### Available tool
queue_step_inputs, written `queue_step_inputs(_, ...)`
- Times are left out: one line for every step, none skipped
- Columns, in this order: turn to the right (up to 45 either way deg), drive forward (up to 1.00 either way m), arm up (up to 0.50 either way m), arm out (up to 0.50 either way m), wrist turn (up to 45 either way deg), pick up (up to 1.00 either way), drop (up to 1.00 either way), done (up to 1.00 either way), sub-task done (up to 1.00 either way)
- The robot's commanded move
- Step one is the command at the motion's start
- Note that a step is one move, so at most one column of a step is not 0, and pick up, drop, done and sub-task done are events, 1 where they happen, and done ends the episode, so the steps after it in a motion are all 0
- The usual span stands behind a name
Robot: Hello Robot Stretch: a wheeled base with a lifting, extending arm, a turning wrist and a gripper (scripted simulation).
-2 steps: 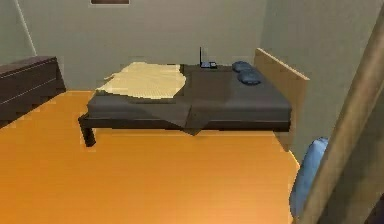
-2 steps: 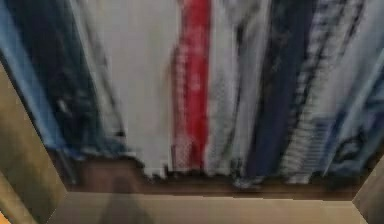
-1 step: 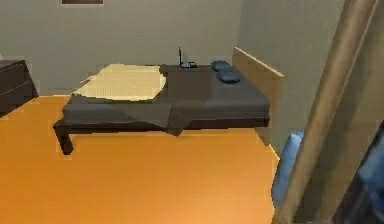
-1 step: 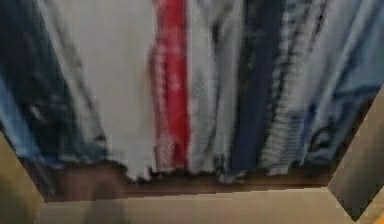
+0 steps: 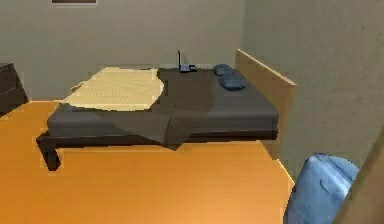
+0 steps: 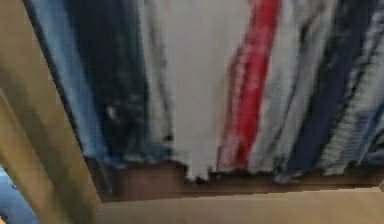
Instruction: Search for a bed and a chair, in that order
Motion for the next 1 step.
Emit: queue_step_inputs(6.0,0.0,0.0,0.0,0.0,0.0,0.0,0.0,0.0)
